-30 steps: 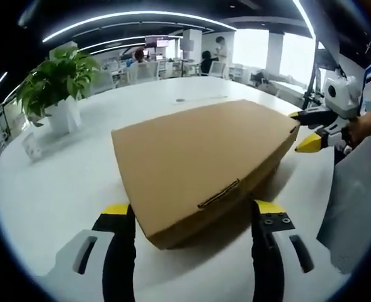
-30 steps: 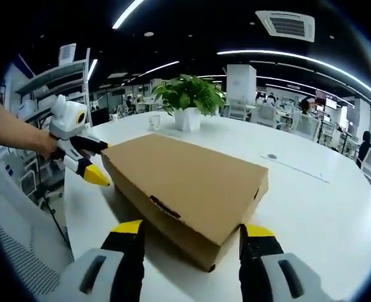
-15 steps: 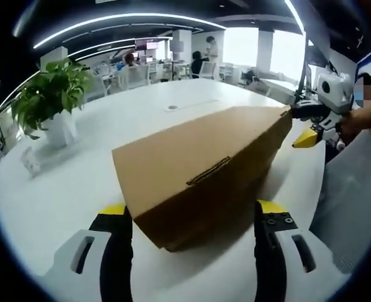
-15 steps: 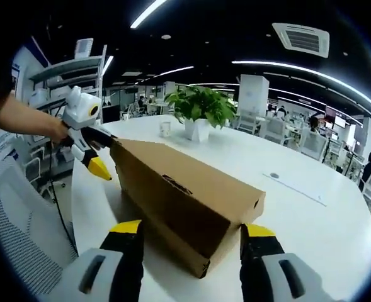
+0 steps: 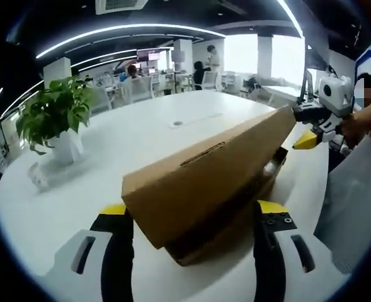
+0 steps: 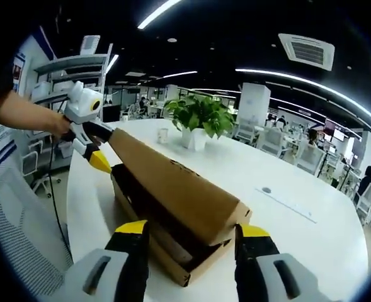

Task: Operate the shoe box by opening the lid, removing the specified soft item, and placing it in the target area until the item is outside and the box remains undamaged.

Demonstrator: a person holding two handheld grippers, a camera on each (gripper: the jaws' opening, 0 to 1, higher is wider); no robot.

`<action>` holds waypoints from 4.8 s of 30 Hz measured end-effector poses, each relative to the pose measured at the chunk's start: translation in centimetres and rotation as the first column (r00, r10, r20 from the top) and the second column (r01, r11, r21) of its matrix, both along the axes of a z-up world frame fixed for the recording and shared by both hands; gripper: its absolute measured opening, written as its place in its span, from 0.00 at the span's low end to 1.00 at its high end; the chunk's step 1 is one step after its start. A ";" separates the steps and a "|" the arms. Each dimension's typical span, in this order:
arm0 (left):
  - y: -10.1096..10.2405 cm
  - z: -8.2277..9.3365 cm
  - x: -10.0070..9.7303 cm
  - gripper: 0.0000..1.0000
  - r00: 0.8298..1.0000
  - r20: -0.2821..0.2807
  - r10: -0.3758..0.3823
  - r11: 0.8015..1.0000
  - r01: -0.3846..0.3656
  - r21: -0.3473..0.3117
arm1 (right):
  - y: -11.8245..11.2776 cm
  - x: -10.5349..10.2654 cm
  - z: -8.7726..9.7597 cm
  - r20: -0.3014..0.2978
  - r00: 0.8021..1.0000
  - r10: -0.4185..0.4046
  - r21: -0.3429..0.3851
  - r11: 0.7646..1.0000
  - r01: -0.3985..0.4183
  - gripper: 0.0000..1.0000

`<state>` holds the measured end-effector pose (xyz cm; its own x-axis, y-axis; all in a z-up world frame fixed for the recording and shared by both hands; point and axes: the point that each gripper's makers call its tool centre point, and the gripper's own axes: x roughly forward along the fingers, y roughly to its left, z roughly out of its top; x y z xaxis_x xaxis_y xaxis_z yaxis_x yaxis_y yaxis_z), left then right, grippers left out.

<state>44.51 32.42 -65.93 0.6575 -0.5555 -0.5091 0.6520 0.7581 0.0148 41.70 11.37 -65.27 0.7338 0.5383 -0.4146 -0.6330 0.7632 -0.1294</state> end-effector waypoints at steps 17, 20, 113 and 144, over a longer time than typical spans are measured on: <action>1.4 3.1 3.9 0.48 0.987 0.121 0.104 0.995 -0.104 -0.010 | -1.8 4.6 3.4 0.098 0.993 -0.070 -0.063 0.995 0.076 0.26; 1.7 3.5 4.5 0.44 0.983 0.135 0.127 0.992 -0.126 -0.014 | -2.1 5.3 3.8 0.106 0.991 -0.079 -0.066 0.994 0.087 0.22; 4.2 -1.5 10.8 0.02 0.950 0.091 0.297 0.952 -0.303 0.053 | -4.1 13.8 5.1 0.096 0.979 -0.182 -0.031 0.982 0.186 0.04; 4.2 -1.6 11.3 0.01 0.959 0.065 0.276 0.956 -0.281 0.088 | -4.7 11.6 -2.2 -0.090 0.962 -0.260 -0.008 0.966 0.260 0.00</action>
<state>55.85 36.57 -67.50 0.8057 -0.2970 -0.5125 0.4117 0.9028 0.1240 53.28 6.68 -67.44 0.8086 0.3356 -0.4833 -0.4218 0.9033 -0.0783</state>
